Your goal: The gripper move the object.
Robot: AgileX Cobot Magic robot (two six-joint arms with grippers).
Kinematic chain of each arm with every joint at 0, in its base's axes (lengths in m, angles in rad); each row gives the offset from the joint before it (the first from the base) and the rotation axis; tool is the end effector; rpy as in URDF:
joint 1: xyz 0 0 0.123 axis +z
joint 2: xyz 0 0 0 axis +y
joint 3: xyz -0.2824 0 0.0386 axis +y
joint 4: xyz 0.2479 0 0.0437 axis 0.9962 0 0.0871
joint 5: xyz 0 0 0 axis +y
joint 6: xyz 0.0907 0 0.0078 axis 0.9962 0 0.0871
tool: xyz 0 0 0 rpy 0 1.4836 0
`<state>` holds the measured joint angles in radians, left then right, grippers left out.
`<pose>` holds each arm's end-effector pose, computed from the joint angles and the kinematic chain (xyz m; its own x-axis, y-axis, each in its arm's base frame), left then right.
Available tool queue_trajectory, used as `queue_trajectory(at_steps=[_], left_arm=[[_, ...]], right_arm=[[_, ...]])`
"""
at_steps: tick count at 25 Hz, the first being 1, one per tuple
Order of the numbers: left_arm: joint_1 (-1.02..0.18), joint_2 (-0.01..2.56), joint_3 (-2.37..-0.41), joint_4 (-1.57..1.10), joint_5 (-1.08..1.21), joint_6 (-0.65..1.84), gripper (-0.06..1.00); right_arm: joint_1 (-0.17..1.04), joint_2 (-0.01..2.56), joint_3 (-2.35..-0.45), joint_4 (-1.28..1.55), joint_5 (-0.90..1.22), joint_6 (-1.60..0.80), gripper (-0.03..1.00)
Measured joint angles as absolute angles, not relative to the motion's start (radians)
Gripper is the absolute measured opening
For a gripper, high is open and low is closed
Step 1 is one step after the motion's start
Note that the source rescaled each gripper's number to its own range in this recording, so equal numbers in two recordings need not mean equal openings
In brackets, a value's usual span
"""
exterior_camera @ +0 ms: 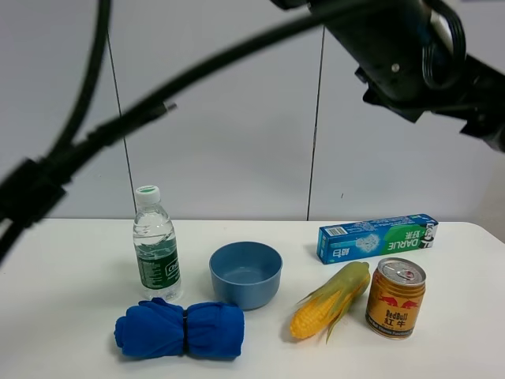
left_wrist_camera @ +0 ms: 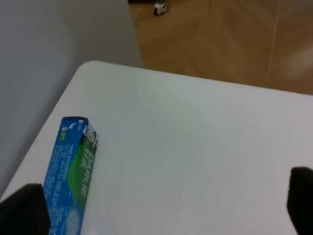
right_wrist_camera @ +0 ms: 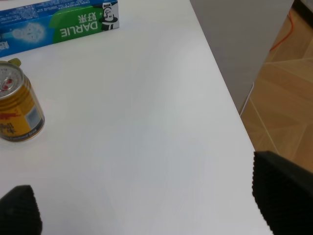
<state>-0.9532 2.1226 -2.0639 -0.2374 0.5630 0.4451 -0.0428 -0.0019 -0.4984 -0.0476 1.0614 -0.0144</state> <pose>0.2855 -0.4218 0.3272 -0.0701 0.5114 -0.8565 0.9157 0.3736 0.1481 -0.0052 -0.0036 0.2767 -0.4582 -0.0180 -0.8887 0.0625 0.9967 -0.0524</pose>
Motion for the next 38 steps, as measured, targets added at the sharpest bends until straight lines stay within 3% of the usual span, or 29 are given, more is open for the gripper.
queue_trajectory(at_steps=[4, 8, 16, 25, 30, 38], left_arm=[[-0.954, 2.036, -2.064, -0.140, 0.625, 0.388, 0.98], [-0.883, 1.993, -2.064, -0.007, 0.705, 0.323, 0.98], [-0.568, 1.941, -2.064, 0.204, 0.845, 0.252, 0.99], [-0.174, 1.898, -2.062, 0.236, 1.039, 0.199, 0.99], [-0.037, 1.779, -1.993, 0.236, 1.075, 0.198, 0.99], [0.136, 1.419, -1.726, 0.236, 1.033, 0.194, 0.99]], right_arm=[[-0.043, -0.002, -0.498, -0.048, 1.061, -0.014, 1.00], [-0.043, -0.002, -0.498, -0.048, 1.061, -0.014, 1.00], [-0.043, -0.002, -0.498, -0.048, 1.061, -0.014, 1.00], [-0.043, -0.002, -0.498, -0.048, 1.061, -0.014, 1.00], [-0.043, -0.002, -0.498, -0.048, 1.061, -0.014, 1.00], [-0.043, -0.002, -0.498, -0.048, 1.061, -0.014, 1.00]])
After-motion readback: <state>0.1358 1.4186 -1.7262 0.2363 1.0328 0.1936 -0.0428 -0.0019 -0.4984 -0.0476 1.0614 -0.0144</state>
